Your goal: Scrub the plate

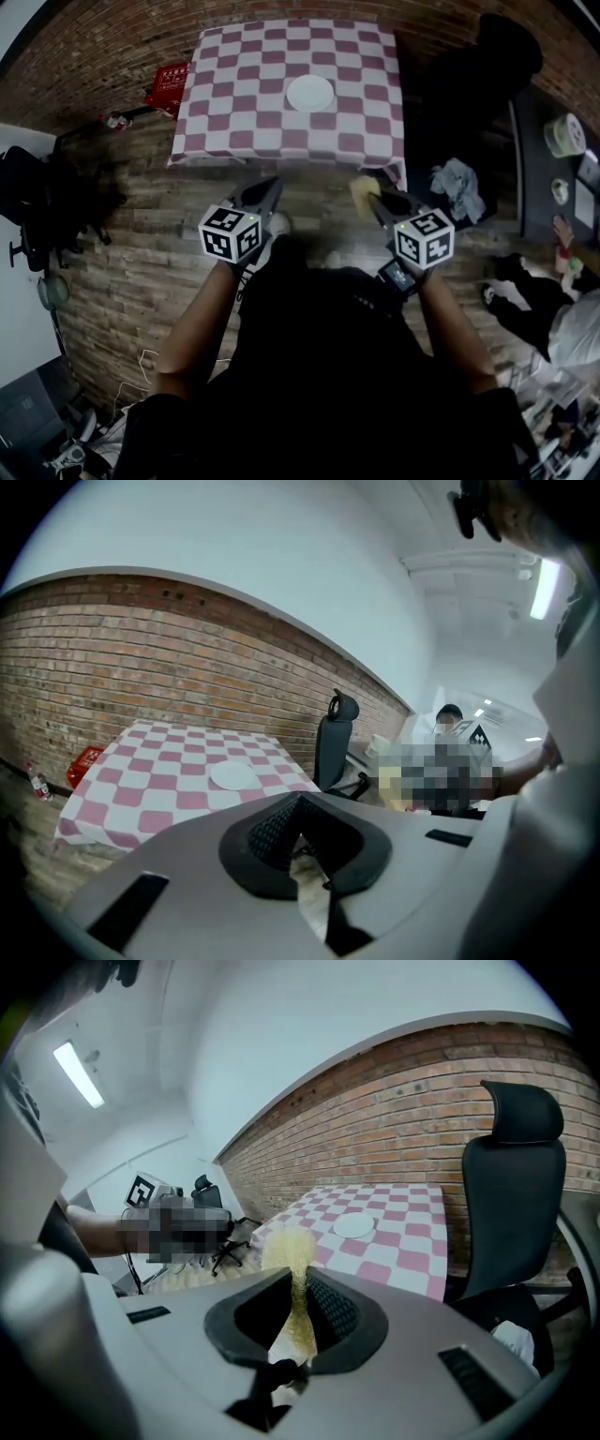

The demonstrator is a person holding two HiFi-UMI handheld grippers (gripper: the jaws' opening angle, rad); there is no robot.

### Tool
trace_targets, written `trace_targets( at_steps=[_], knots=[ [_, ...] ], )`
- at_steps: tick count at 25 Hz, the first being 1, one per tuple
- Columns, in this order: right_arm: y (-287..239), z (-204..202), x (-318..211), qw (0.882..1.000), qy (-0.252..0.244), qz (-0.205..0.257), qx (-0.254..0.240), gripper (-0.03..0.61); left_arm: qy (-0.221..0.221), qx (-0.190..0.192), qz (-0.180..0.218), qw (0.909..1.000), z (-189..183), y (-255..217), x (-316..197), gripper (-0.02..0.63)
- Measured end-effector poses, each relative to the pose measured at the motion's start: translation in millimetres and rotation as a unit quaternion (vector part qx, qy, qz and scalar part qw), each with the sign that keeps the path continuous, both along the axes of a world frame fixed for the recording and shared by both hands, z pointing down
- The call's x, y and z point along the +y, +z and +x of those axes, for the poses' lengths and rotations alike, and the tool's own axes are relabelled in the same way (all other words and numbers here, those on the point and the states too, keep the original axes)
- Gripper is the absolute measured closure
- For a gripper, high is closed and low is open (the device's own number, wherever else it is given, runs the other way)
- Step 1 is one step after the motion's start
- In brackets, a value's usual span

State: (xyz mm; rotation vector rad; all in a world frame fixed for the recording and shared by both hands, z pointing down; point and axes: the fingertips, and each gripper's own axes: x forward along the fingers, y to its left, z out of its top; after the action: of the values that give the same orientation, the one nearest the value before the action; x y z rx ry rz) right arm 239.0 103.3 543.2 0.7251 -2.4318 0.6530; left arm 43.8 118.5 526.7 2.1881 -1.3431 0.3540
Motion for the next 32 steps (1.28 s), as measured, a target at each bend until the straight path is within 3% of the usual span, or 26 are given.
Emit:
trace_targets(
  at_steps=[8,14,32],
  knots=[
    [-17,1,29,1.0,0.004,0.017,-0.012,0.531,-0.017,-0.003,0.023,0.9996,-12,-33,35,0.604],
    [-25,-17,70,1.0,0.016,0.023,-0.012,0.531,-0.019,0.02,0.021,0.9994,-33,-37,80,0.604],
    [-22,-119,276,0.999,0.031,0.025,-0.002,0.532,0.008,0.049,0.022,0.9985,-117,-25,284,0.604]
  ],
)
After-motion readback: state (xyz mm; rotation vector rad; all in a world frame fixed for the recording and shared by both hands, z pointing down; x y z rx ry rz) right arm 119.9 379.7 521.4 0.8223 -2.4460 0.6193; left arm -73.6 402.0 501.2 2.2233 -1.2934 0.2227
